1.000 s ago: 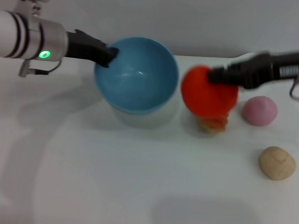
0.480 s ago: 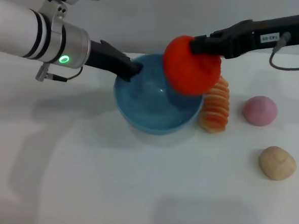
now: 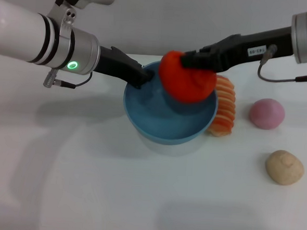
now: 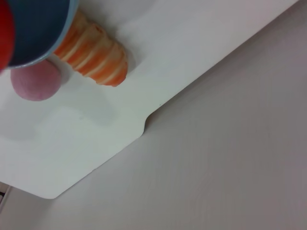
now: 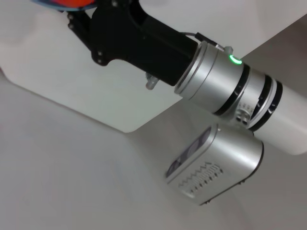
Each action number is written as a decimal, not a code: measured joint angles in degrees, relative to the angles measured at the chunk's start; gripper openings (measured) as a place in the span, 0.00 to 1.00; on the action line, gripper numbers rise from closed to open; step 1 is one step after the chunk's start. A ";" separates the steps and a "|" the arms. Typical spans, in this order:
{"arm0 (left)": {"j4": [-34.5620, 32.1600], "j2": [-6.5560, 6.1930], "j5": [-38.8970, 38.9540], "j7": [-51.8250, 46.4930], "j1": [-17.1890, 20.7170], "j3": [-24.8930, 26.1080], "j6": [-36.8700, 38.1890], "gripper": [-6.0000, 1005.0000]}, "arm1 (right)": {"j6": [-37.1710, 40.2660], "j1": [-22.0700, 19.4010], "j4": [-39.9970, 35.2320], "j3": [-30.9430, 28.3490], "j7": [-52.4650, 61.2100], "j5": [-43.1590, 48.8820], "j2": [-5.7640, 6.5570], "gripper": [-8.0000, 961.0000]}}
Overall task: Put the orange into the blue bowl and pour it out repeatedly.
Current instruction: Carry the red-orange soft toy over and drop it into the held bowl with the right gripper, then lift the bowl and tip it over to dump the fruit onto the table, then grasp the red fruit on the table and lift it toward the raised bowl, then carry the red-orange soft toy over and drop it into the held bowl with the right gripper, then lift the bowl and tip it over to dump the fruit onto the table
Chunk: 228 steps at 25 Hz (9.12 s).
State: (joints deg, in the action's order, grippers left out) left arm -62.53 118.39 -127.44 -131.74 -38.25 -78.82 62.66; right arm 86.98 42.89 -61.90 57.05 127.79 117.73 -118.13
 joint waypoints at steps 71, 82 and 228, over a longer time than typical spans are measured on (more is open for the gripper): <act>-1.20 0.70 -37.82 31.48 8.63 -38.74 -74.17 0.00 | -30.98 -21.01 26.30 -9.23 -57.78 -39.26 -0.69 0.72; -1.17 0.66 -8.85 33.78 7.94 -34.85 -73.26 0.00 | -30.86 -19.73 25.86 -8.59 -48.34 -36.39 -0.23 0.72; 10.09 0.00 -3.59 -10.19 -4.34 -13.93 -30.01 0.00 | -27.94 -17.75 -2.81 -0.50 -31.70 -16.42 -0.85 0.54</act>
State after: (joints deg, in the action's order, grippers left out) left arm -52.44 118.39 -131.03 -141.94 -42.60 -92.75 32.65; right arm 59.04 25.14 -64.71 56.55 96.09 101.31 -118.99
